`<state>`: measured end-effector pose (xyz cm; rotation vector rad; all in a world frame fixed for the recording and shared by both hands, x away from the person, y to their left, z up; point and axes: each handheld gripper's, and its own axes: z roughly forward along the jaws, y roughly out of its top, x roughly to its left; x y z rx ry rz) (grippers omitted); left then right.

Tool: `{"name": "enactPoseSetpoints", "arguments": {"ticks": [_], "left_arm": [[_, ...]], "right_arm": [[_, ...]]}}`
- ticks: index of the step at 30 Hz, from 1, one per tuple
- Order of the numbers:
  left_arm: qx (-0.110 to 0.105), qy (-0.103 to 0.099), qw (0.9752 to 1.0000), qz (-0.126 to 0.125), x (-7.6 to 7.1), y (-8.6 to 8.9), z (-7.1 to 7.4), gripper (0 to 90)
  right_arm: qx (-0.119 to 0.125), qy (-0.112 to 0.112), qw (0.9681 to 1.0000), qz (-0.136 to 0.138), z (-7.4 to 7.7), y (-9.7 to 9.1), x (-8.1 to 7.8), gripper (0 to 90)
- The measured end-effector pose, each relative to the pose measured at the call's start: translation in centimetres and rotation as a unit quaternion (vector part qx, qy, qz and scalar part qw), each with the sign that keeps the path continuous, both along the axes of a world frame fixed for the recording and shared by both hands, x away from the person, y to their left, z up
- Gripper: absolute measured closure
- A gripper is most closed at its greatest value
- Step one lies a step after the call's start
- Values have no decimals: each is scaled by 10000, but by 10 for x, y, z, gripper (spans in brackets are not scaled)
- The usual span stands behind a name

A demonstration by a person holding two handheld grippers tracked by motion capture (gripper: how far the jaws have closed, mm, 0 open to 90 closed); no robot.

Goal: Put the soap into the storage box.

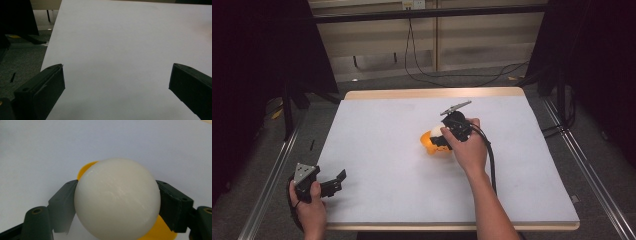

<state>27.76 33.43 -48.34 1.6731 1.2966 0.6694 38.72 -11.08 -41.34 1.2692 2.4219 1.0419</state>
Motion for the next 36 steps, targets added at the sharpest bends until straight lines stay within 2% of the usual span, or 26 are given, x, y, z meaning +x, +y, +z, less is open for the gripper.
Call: {"name": "enactPoseSetpoints", "arguments": {"ticks": [8,18,32,34,36], "left_arm": [[-1,1,10000,-1,0,0,0,0],[-7,2,10000,-2,0,0,0,0],[-12,2,10000,-3,0,0,0,0],[-12,-2,10000,6,0,0,0,0],[-10,3,10000,2,0,1,0,0]], "right_arm": [[-42,34,9999,-130,-7,6,3,238],[-155,81,9982,-568,-13,11,4,237],[-240,215,9967,-741,-20,13,5,232],[-221,214,9967,-748,-20,13,4,221],[-83,172,9964,-821,-17,12,3,195]]}}
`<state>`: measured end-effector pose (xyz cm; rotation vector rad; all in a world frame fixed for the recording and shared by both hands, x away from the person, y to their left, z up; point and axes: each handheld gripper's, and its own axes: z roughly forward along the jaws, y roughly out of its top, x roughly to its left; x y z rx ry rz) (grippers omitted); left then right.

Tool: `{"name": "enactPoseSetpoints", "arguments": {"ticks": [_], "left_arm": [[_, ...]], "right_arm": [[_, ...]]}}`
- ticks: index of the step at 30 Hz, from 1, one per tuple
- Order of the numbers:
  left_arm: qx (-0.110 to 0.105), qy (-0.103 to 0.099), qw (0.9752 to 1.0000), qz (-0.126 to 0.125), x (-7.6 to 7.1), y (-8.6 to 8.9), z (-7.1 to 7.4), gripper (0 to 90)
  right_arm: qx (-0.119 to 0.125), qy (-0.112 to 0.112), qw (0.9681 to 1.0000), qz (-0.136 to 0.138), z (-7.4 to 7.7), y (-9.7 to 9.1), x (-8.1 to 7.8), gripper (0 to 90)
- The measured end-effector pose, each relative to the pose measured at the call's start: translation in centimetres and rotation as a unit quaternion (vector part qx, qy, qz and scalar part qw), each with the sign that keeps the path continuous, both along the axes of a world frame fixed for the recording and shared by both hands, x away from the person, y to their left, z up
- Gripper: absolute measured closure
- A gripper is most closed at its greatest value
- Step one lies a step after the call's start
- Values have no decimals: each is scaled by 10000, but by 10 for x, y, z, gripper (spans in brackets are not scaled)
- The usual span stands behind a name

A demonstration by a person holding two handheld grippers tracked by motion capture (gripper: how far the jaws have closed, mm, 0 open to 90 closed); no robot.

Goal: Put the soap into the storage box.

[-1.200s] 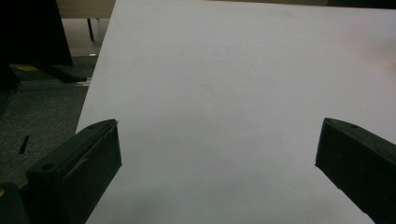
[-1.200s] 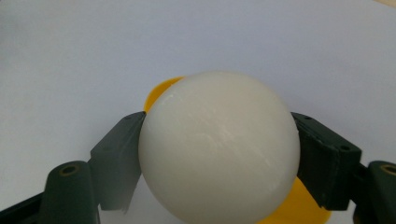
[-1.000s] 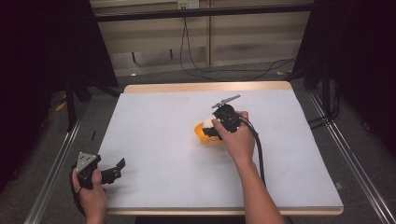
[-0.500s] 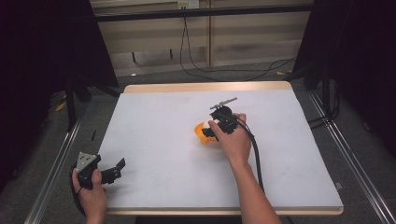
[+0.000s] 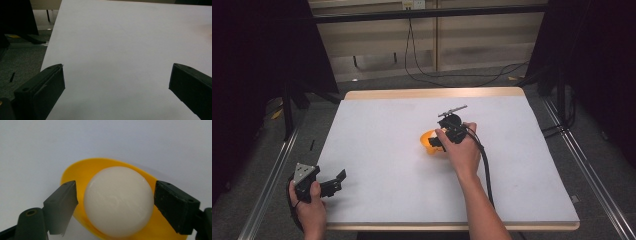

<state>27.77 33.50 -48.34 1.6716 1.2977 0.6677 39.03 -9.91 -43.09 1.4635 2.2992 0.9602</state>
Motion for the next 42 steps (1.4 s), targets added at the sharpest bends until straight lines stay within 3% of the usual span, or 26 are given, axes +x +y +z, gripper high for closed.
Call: {"name": "enactPoseSetpoints", "arguments": {"ticks": [1,7,14,24,33,42], "left_arm": [[5,-3,10000,9,0,0,0,0],[3,0,10000,5,0,0,0,0],[1,-5,10000,-7,0,0,0,0],[11,0,10000,-9,0,-1,0,0],[28,4,10000,-4,0,-1,0,0],[20,4,10000,-6,0,-1,0,0]], "right_arm": [[109,16,9999,4,2,-1,-1,194],[23,-69,10000,38,6,-2,-5,168],[82,-143,9999,2,9,-9,-10,154],[163,-291,9993,-147,11,-33,-24,131],[199,-389,9990,-90,7,-53,-35,25],[219,-462,9986,-103,2,-72,-46,0]]}}
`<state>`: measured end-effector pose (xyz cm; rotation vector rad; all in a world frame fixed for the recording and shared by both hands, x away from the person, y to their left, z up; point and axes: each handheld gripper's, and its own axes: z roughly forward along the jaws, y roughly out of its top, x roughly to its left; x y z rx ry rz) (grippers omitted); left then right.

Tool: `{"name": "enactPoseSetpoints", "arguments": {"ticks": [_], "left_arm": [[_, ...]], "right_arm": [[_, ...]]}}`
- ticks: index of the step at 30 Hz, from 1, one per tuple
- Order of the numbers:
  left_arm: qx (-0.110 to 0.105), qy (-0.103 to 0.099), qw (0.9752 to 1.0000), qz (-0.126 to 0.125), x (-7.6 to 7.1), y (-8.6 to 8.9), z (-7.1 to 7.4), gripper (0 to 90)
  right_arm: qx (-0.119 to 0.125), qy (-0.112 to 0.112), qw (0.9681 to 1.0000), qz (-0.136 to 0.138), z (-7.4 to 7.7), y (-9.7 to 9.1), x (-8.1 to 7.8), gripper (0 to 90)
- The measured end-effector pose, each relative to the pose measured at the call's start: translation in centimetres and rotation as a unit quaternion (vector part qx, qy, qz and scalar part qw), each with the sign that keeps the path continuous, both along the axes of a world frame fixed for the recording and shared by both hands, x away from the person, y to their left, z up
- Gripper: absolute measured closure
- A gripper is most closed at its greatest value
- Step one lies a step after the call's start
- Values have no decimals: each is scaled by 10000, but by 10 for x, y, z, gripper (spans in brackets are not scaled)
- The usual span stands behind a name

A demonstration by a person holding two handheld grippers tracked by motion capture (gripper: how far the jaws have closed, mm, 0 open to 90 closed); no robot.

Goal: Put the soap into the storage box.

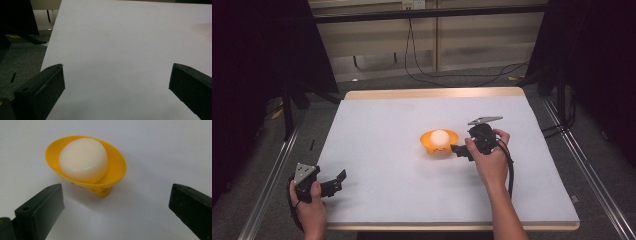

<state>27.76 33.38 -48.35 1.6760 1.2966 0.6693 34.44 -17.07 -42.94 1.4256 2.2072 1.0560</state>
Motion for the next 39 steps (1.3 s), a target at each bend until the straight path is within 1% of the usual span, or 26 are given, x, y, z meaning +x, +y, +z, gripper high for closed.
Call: {"name": "enactPoseSetpoints", "arguments": {"ticks": [4,5,10,15,17,23,24,28,29,31,33,39], "left_arm": [[1,-1,10000,0,0,0,0,0],[0,-1,10000,1,0,0,0,0],[-5,0,10000,3,0,0,0,0],[-4,-1,10000,4,0,0,0,0],[-4,-1,10000,5,0,0,0,0],[12,1,10000,18,0,-1,0,0],[16,-1,10000,16,0,-1,0,0],[16,-2,10000,20,0,-1,0,0],[19,-1,10000,18,0,-1,0,0],[8,-4,10000,6,0,0,0,0],[20,-1,10000,20,0,-1,0,0],[-2,-10,10000,3,0,-1,0,0]], "right_arm": [[-16,-17,10000,-96,-2,-10,-4,0],[-9,-38,10000,-81,-3,-13,-5,0],[10,-18,9998,-194,-6,-27,-12,0],[-26,7,9996,-268,-10,-40,-17,0],[28,33,9996,-280,-12,-46,-19,2],[71,-16,9995,-305,-16,-62,-28,4],[77,-55,9996,-282,-17,-65,-30,4],[63,-98,9994,-321,-19,-75,-36,7],[21,-152,9994,-306,-20,-78,-38,11],[3,-191,9992,-338,-21,-82,-42,11],[65,-192,9993,-326,-22,-86,-44,9],[105,-190,9986,-473,-26,-99,-52,6]]}}
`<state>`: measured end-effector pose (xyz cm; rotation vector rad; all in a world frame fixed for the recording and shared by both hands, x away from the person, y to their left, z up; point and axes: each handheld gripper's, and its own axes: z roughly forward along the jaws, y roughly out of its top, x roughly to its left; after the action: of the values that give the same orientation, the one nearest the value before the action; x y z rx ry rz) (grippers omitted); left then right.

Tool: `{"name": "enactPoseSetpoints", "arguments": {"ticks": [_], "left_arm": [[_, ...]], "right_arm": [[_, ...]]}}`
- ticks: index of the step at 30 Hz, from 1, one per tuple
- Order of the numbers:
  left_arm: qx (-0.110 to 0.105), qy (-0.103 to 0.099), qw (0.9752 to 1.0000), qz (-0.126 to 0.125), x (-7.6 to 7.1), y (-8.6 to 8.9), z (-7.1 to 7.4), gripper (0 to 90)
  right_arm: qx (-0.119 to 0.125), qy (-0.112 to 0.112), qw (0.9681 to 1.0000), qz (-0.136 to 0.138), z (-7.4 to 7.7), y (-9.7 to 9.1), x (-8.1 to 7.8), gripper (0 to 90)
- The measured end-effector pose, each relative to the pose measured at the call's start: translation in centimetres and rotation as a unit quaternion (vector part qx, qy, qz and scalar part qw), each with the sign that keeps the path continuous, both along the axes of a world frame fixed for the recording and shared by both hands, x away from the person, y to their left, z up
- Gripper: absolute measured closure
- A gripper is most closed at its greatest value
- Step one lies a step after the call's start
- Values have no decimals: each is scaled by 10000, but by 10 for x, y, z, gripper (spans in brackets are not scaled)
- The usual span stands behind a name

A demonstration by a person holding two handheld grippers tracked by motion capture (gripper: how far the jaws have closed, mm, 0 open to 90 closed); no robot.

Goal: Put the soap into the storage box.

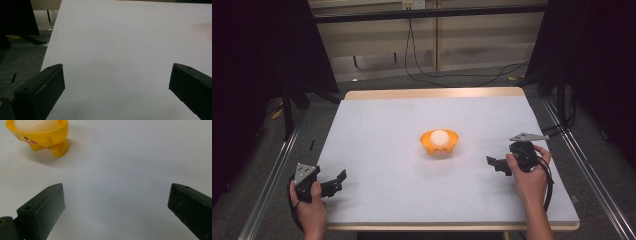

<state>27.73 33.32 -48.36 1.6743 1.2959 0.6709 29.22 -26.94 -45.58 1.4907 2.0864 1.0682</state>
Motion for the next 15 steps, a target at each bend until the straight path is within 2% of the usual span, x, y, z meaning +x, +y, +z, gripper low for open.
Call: {"name": "enactPoseSetpoints", "arguments": {"ticks": [8,15], "left_arm": [[35,-1,10000,7,0,0,0,0],[42,-5,10000,7,0,0,0,0]], "right_arm": [[78,11,9999,-152,-8,-19,-11,3],[236,-139,9993,-271,-11,-38,-24,1]]}}
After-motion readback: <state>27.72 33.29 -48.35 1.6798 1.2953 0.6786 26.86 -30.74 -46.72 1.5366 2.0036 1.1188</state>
